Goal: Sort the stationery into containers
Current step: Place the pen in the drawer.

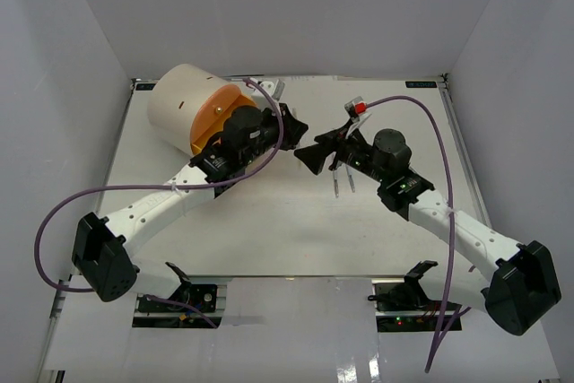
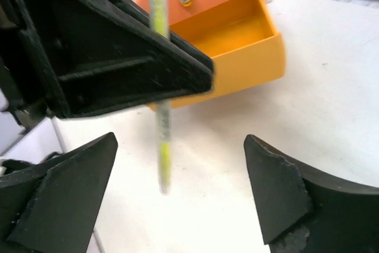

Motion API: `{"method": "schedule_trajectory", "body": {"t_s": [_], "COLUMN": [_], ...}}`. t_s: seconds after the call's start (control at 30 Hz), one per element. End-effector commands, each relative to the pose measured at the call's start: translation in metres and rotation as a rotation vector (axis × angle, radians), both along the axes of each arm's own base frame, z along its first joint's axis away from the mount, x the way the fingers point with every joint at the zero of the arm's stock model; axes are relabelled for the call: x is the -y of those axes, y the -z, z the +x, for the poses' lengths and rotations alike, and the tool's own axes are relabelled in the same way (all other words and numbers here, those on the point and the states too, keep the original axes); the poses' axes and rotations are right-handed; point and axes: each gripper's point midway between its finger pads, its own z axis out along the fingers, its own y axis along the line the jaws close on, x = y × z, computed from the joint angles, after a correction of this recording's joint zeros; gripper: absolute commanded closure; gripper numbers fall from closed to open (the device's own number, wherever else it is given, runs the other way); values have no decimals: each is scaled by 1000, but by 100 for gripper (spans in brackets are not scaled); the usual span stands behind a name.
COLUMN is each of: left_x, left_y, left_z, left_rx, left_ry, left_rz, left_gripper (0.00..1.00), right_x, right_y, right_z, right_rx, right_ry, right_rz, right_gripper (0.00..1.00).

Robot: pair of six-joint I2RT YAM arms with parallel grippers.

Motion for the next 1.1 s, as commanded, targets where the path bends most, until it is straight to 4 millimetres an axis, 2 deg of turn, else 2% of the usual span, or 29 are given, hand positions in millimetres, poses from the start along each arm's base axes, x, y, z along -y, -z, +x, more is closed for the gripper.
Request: {"method": "schedule_trajectory", "body": {"t_s": [0.0,0.07,0.13,0.2,0.27,0.4,0.47,0.5,0.53,0.57,0.63,0.67,0.73,0.77,0.83,0.87,0.9,0.93,0.97,1.0,1.07], "left_x": [-32,-50,-71,-99,-111,-134,-139,-141,-144,-144,-152,-154,-162,-162,-159,-159,-158,-158,-157,-156,-157], "left_y": [-31,-39,-39,-41,-48,-12,15,21,28,45,58,71,78,84,84,85,83,79,76,72,52], "left_z": [12,21,34,48,57,77,88,92,97,103,111,116,121,123,125,124,125,125,124,123,119], "left_rx": [107,132,192,205,218,133,84,72,58,25,-7,-30,-50,-62,-63,-65,-63,-58,-55,-51,-23], "left_ry": [-105,-153,-199,-257,-258,-226,-203,-208,-203,-187,-200,-198,-224,-221,-220,-217,-219,-221,-221,-225,-243], "left_rz": [132,224,375,510,572,719,806,827,856,888,931,964,993,1000,989,985,979,973,968,951,910], "left_gripper": [95,95,94,94,94,94,94,94,94,94,94,94,92,86,76,65,59,53,43,36,28], "right_x": [20,36,48,64,81,110,122,127,129,132,137,140,143,144,145,146,146,146,147,147,146], "right_y": [-5,11,21,39,56,87,96,108,112,115,125,128,137,145,152,159,163,166,174,179,190], "right_z": [12,22,28,35,42,56,64,61,61,63,63,65,66,67,69,70,71,72,74,74,77], "right_rx": [59,17,8,-30,-65,-131,-164,-202,-214,-222,-253,-259,-280,-296,-314,-330,-338,-349,-367,-378,-405], "right_ry": [109,187,225,279,348,486,549,554,559,577,595,613,621,626,629,629,630,632,635,633,631], "right_rz": [-49,-110,-153,-201,-259,-374,-427,-475,-498,-516,-547,-557,-579,-599,-620,-640,-650,-654,-675,-688,-715], "right_gripper": [4,10,10,10,10,10,9,7,4,4,3,3,3,3,3,2,2,1,0,0,6]}}
